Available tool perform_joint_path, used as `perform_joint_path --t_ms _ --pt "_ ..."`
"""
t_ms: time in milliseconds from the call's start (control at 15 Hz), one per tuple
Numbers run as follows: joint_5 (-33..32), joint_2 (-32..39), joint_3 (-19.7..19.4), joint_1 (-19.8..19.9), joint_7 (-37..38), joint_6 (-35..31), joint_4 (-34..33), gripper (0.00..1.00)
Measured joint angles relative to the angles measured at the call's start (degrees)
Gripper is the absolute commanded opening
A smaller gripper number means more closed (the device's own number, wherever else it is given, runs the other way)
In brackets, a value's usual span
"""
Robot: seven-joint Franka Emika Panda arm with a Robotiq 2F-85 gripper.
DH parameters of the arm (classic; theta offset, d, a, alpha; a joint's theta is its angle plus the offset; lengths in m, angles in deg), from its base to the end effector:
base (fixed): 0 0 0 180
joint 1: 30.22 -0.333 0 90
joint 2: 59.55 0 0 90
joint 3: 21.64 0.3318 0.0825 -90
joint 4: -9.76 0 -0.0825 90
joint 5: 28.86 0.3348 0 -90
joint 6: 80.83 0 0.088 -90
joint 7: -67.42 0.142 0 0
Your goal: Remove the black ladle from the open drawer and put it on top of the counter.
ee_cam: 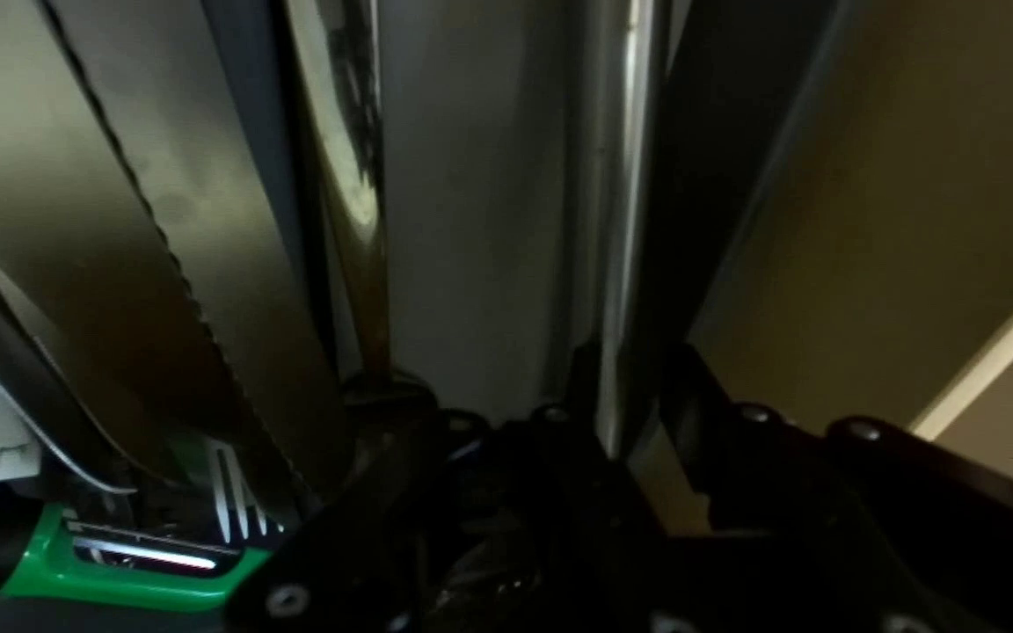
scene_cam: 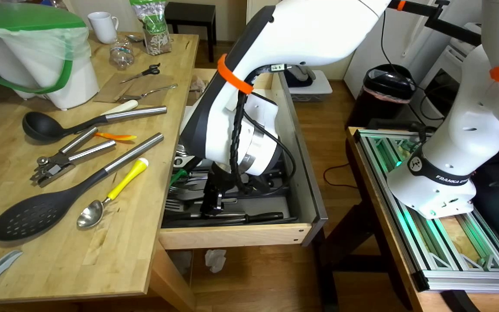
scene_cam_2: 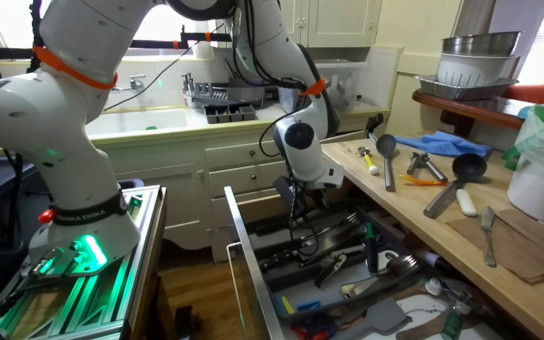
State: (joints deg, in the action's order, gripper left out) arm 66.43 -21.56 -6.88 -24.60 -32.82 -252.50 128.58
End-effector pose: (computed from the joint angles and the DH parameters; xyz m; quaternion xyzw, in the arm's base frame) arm 0.5355 0.0230 0.1259 -0.9611 -0.0912 -0.2139 0.1493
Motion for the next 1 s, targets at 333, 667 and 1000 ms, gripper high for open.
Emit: perform_joint_path --t_ms 333,667,1000 --pt "0.0 1.0 0.0 0.0 0.0 0.0 -0.7 0.37" --pt "-0.2 1.6 0.0 0.0 -0.1 0.0 -0.8 0.43" --pt "-0.4 3.4 -0.2 -0.1 -0.1 0.0 -0.8 0.28"
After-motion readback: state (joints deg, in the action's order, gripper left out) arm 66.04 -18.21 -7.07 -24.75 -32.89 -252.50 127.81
